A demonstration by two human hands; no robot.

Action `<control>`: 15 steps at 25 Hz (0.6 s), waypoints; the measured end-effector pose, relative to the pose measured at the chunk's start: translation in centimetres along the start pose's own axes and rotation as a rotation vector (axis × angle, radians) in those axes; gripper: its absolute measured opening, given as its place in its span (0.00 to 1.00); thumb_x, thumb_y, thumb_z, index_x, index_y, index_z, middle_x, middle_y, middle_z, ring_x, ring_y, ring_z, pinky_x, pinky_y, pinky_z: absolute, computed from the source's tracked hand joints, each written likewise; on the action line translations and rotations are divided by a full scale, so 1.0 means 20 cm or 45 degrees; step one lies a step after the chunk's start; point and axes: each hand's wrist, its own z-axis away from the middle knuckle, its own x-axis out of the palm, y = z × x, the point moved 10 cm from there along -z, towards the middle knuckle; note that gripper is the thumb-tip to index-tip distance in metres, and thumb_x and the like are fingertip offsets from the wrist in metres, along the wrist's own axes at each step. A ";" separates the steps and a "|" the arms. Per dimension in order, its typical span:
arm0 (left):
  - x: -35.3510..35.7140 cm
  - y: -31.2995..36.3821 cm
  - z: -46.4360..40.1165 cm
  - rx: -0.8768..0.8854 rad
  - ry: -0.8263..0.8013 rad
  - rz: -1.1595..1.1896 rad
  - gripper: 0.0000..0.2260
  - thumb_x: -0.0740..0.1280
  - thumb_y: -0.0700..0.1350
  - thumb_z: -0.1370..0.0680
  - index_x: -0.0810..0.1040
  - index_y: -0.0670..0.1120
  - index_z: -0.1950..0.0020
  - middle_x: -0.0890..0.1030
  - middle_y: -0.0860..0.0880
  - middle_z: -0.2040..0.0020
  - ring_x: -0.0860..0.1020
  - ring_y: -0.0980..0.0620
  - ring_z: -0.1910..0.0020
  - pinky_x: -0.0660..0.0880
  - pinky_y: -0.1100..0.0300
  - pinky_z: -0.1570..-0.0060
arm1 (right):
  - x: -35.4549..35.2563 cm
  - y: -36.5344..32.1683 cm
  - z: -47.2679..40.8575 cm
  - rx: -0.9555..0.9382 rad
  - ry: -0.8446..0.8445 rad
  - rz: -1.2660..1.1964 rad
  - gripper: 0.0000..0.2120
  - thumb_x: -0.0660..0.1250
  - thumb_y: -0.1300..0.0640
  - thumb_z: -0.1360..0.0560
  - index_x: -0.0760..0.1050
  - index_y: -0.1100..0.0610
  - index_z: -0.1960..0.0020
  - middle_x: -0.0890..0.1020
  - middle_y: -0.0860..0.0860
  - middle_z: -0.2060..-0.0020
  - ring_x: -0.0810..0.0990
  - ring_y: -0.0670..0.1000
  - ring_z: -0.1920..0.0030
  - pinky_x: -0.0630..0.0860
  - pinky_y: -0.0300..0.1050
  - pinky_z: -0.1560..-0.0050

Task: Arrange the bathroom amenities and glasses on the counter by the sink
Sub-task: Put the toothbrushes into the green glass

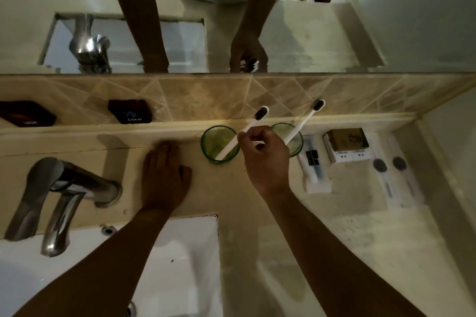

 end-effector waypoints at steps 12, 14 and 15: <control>0.00 -0.02 -0.01 -0.021 -0.035 0.035 0.21 0.62 0.48 0.26 0.75 0.38 0.37 0.75 0.35 0.37 0.72 0.34 0.38 0.67 0.40 0.33 | 0.11 0.07 -0.06 -0.064 -0.041 0.209 0.05 0.70 0.51 0.25 0.82 0.52 0.57 0.84 0.47 0.59 0.79 0.46 0.62 0.70 0.39 0.60; 0.00 -0.02 -0.01 -0.021 -0.041 0.025 0.21 0.62 0.48 0.25 0.75 0.38 0.36 0.75 0.35 0.37 0.72 0.34 0.37 0.67 0.40 0.33 | 0.10 0.07 -0.08 -0.103 -0.031 0.232 0.05 0.70 0.52 0.25 0.82 0.52 0.57 0.83 0.49 0.59 0.78 0.47 0.63 0.69 0.39 0.59; 0.01 -0.01 -0.01 -0.020 -0.049 0.020 0.21 0.62 0.48 0.25 0.75 0.38 0.36 0.75 0.35 0.37 0.72 0.34 0.37 0.67 0.40 0.32 | 0.10 0.07 -0.10 -0.123 -0.028 0.248 0.05 0.71 0.52 0.26 0.82 0.53 0.57 0.83 0.49 0.59 0.78 0.47 0.63 0.69 0.39 0.59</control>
